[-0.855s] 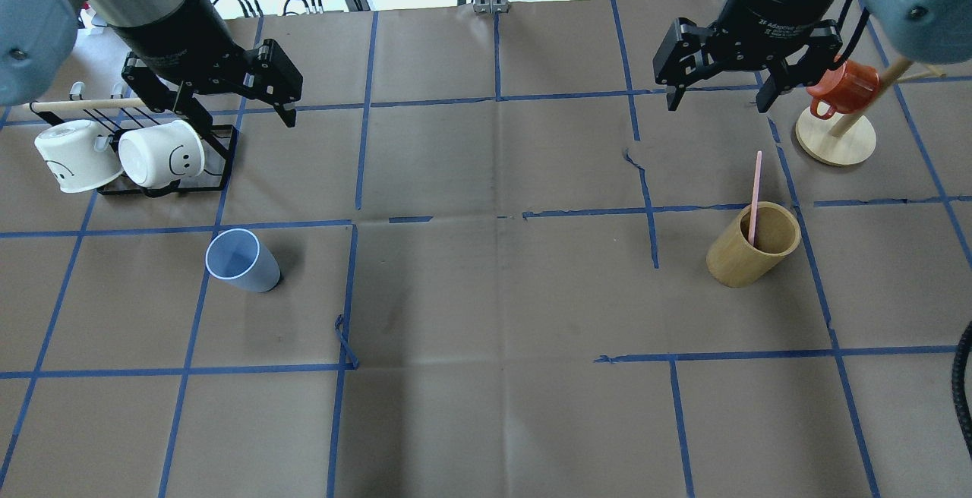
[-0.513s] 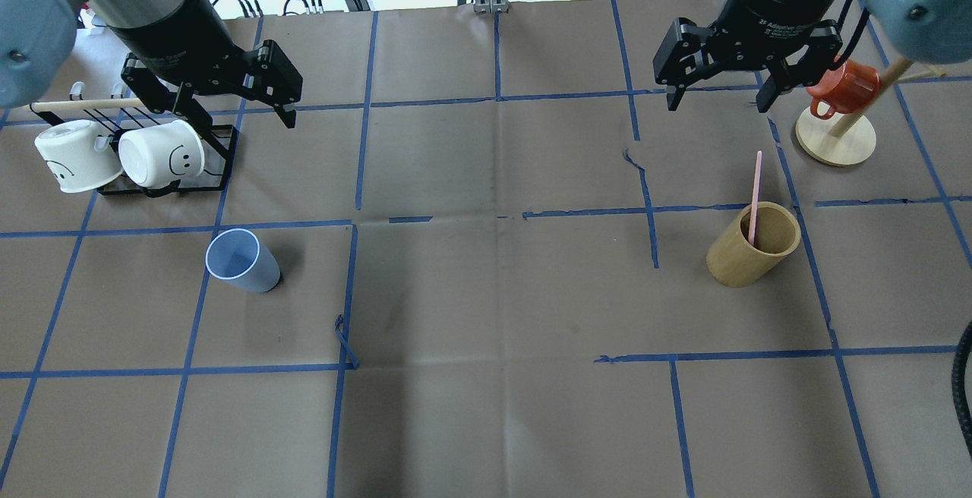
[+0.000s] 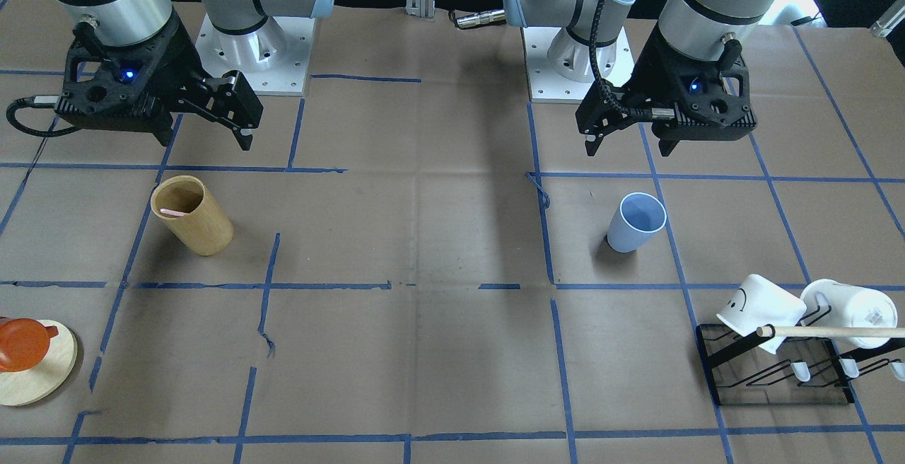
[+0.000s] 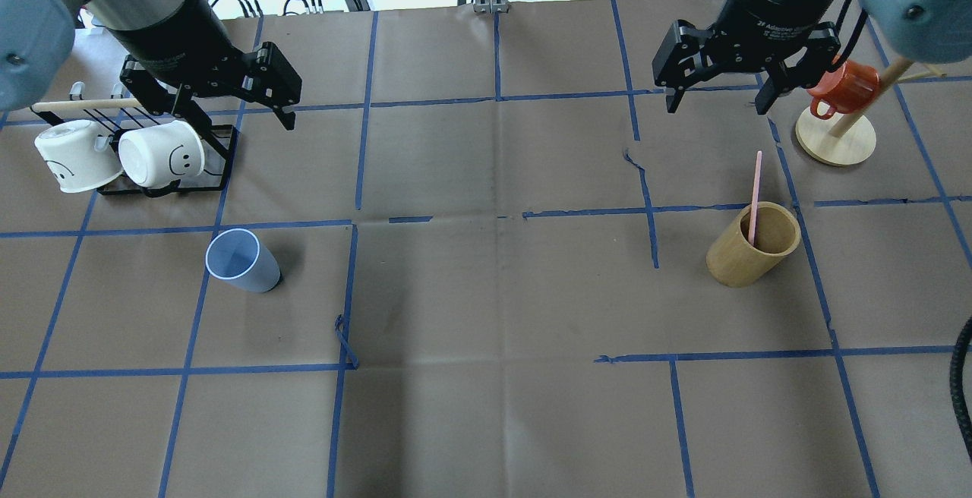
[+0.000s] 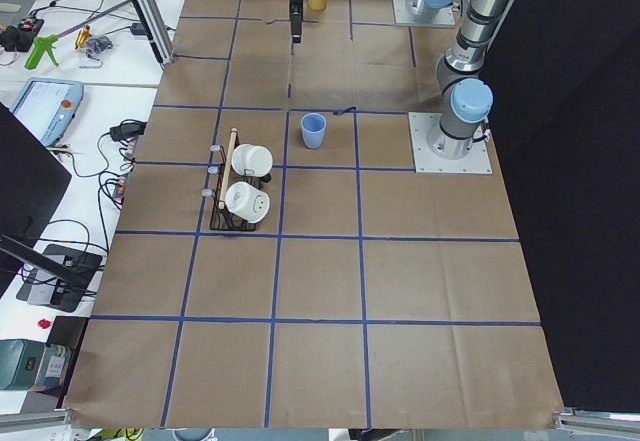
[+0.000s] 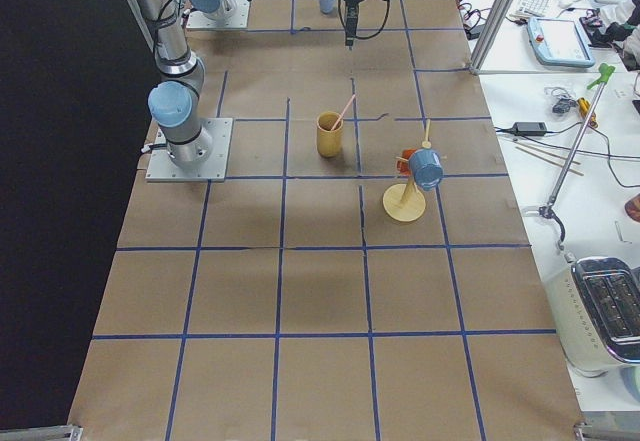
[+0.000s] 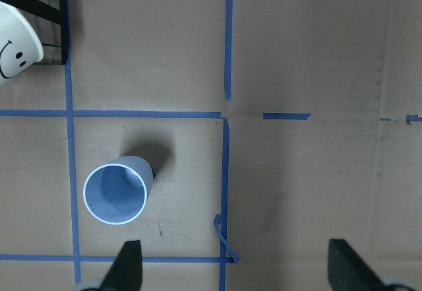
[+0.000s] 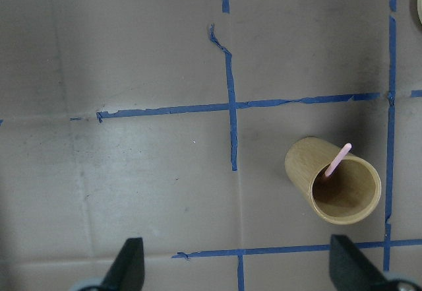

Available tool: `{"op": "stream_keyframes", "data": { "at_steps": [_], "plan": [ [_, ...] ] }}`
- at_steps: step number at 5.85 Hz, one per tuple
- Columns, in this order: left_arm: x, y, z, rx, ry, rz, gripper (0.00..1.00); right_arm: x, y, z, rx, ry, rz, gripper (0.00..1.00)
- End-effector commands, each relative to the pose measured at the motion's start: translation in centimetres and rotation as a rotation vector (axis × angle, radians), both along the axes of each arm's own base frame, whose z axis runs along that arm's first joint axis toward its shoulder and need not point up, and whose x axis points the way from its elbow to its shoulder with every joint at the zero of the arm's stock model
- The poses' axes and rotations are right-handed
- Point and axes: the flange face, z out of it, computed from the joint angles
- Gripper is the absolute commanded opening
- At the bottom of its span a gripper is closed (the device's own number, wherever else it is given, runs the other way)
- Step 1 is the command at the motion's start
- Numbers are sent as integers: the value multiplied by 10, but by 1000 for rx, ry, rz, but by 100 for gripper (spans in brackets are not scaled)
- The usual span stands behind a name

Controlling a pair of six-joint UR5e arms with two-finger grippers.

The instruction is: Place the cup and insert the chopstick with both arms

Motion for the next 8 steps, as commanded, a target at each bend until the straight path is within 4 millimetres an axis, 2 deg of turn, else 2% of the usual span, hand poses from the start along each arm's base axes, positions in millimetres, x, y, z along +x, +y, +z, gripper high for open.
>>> {"op": "stream_keyframes", "data": {
  "at_steps": [1, 4, 5, 6, 7, 8],
  "plan": [
    [-1, 2, 0, 0, -2, -1, 99, 0, 0, 0, 0, 1, -2, 100],
    [2, 5, 1, 0, -3, -3, 99, 0, 0, 0, 0, 1, -2, 100],
    [7, 8, -10, 26, -7, 2, 99, 0, -1, 0, 1, 1, 0, 100],
    [10, 17, -30, 61, -6, 5, 99, 0, -1, -1, 1, 1, 0, 100],
    [25, 19, -48, 98, -3, -32, 99, 0, -1, -2, 3, 1, 0, 100],
    [53, 14, -74, 134, 12, -66, 98, 0, -2, -3, 4, 3, 12, 100]
  ]
}}
